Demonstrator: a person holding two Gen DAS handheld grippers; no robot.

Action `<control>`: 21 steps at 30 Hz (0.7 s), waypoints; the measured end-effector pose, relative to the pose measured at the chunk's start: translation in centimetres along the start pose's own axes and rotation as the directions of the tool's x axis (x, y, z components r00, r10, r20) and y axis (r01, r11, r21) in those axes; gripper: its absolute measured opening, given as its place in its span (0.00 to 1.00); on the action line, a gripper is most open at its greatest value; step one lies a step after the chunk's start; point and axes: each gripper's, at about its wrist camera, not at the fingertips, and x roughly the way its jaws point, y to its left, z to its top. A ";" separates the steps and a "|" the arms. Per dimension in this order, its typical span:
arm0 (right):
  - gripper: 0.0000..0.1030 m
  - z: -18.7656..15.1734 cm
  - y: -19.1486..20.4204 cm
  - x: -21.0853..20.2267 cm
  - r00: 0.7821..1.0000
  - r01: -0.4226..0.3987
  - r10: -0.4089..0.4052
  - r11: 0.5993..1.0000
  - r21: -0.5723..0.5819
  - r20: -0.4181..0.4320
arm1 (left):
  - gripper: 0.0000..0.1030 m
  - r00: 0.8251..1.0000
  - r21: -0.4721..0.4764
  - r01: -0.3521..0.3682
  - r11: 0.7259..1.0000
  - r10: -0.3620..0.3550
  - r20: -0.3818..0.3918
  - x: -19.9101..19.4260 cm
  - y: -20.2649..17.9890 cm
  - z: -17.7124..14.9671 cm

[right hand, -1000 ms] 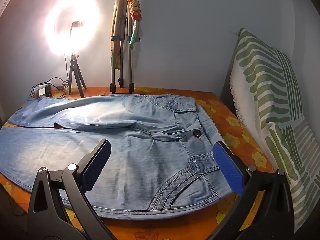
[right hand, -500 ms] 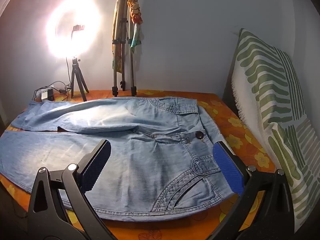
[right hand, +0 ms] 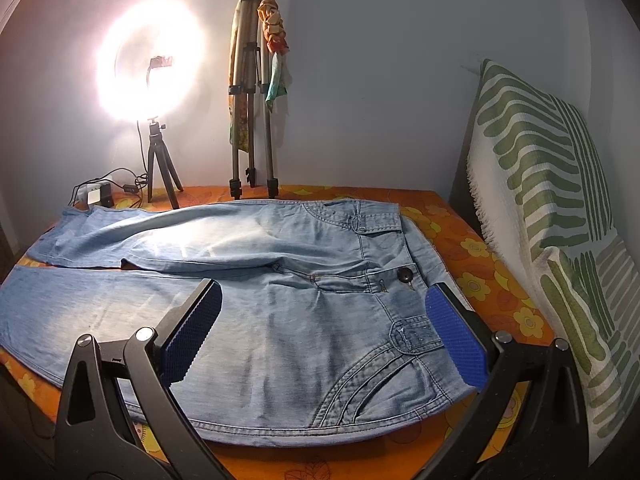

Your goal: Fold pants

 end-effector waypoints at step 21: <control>1.00 0.1 0.0 0.0 1.000 -0.002 0.002 1.000 0.000 -0.001 | 1.00 1.000 0.000 -0.001 1.000 0.001 0.002 0.0 -0.1 0.1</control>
